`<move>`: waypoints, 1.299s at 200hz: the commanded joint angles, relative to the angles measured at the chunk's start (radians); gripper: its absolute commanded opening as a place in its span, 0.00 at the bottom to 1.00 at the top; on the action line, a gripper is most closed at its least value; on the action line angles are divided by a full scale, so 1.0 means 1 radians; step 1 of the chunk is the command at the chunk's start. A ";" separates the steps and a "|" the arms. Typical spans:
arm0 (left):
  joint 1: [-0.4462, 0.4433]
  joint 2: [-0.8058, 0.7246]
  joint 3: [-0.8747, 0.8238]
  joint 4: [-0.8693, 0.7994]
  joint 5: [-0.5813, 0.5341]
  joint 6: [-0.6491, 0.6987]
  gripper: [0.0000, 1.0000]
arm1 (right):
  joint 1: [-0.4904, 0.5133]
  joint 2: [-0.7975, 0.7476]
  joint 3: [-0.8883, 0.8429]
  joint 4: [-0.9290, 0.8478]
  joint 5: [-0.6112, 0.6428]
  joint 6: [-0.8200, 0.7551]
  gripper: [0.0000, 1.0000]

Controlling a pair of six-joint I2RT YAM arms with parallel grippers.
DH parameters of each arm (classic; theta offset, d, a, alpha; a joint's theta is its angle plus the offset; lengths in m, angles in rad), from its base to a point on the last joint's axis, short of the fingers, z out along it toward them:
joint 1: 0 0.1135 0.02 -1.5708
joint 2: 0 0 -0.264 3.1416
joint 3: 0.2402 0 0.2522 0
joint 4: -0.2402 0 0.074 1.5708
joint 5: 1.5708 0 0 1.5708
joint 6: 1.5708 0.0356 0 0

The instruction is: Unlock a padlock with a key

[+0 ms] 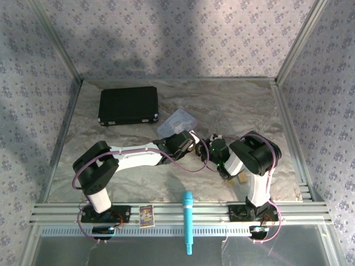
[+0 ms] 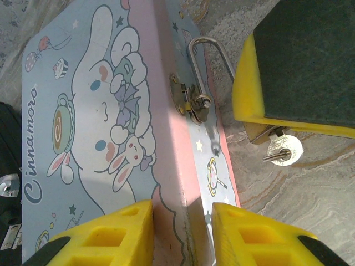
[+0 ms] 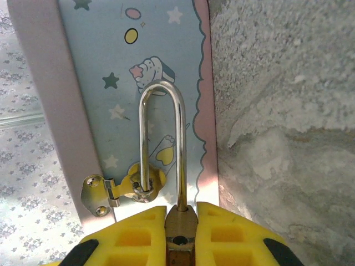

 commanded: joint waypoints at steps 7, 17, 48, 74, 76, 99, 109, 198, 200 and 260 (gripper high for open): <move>0.007 0.102 -0.110 -0.348 0.088 -0.018 0.31 | -0.040 -0.031 0.006 -0.107 0.050 0.045 0.00; 0.007 0.100 -0.114 -0.346 0.089 -0.017 0.31 | -0.039 -0.044 -0.002 -0.127 0.057 0.060 0.00; 0.007 0.103 -0.112 -0.343 0.089 -0.013 0.31 | -0.007 -0.064 0.008 -0.109 0.094 0.103 0.00; 0.007 0.103 -0.111 -0.342 0.088 -0.012 0.31 | 0.072 -0.105 0.057 -0.218 0.188 0.062 0.00; 0.007 0.103 -0.112 -0.341 0.089 -0.012 0.31 | 0.074 -0.106 0.059 -0.218 0.191 0.061 0.00; 0.007 0.097 -0.113 -0.340 0.091 -0.009 0.31 | 0.078 -0.110 0.062 -0.229 0.217 0.042 0.00; 0.007 0.096 -0.112 -0.339 0.092 -0.007 0.31 | 0.074 -0.110 0.064 -0.238 0.211 0.032 0.00; 0.012 0.100 -0.103 -0.343 0.039 -0.024 0.31 | 0.003 -0.115 -0.003 -0.355 0.073 -0.085 0.00; 0.012 0.100 -0.101 -0.343 0.037 -0.024 0.31 | 0.004 -0.116 -0.003 -0.368 0.070 -0.093 0.00; 0.017 0.095 -0.049 -0.349 -0.076 -0.062 0.39 | -0.070 -0.158 -0.024 -0.601 -0.081 -0.270 0.00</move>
